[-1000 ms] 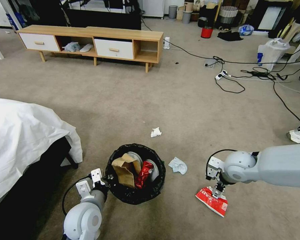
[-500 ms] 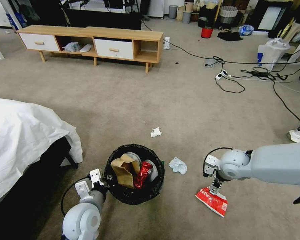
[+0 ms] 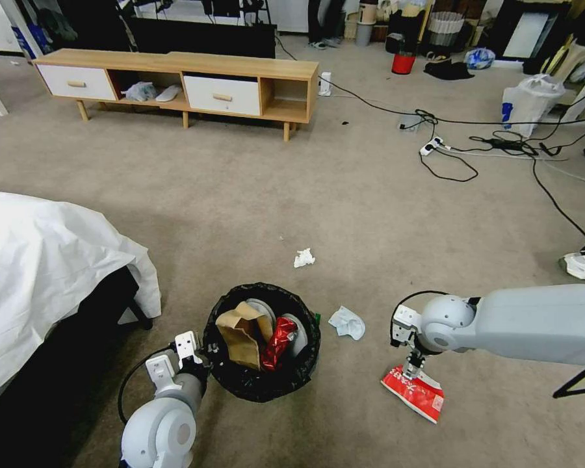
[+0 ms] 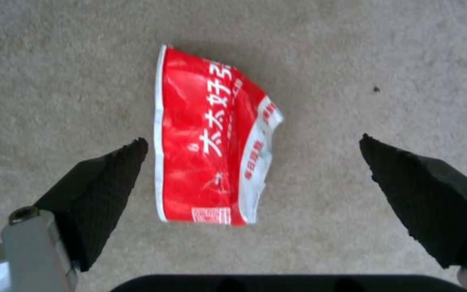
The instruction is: Pick up the trash bin, then pick up the garbage from the floor and place it into the trash bin.
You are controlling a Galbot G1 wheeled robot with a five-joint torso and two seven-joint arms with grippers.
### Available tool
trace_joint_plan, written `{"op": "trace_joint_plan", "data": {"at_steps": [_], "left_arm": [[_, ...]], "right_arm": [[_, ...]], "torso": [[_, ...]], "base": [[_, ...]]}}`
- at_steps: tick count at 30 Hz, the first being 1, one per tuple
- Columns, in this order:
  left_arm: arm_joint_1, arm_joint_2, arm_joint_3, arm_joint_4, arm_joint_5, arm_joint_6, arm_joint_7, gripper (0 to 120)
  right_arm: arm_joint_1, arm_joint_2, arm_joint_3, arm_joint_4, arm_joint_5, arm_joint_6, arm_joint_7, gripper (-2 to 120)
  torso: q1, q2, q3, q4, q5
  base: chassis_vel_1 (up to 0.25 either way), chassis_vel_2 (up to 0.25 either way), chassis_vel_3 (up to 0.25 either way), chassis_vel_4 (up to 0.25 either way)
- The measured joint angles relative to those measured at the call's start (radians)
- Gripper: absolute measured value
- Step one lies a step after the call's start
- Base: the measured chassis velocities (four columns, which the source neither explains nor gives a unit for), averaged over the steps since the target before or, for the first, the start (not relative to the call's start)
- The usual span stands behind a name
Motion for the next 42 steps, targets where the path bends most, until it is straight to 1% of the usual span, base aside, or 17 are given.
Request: {"op": "trace_joint_plan", "data": {"at_steps": [4,10,20,34,42], "left_arm": [[0.002,-0.001,-0.002,-0.001,0.002,0.000,0.000,2],[0.004,0.000,-0.005,-0.001,0.002,-0.002,-0.001,2],[0.007,0.003,-0.005,-0.002,0.004,-0.002,-0.003,2],[0.008,0.000,-0.005,0.002,0.009,-0.003,-0.004,2],[0.008,-0.005,-0.005,0.005,0.014,-0.003,-0.004,2]], "right_arm": [[-0.024,-0.020,0.014,-0.020,-0.005,0.000,-0.001,100],[-0.037,-0.025,0.016,-0.030,-0.016,0.002,-0.005,100],[-0.074,-0.018,0.038,-0.049,-0.059,0.008,-0.021,100],[-0.091,-0.001,0.046,-0.080,-0.112,0.020,-0.048,100],[-0.090,0.016,0.048,-0.073,-0.122,0.022,-0.050,100]], "torso": [[0.000,0.000,0.000,0.0002,-0.0002],[0.000,0.000,0.000,0.0001,-0.0002],[0.000,0.000,0.000,0.0000,-0.0001],[0.000,0.000,0.000,0.0001,0.0000],[0.000,0.000,0.000,0.0000,0.0000]], "base": [[0.000,0.000,0.000,0.000],[0.000,0.000,0.000,0.000],[0.000,0.000,0.000,0.000],[0.000,0.000,0.000,0.000],[0.000,0.000,0.000,0.000]]}}
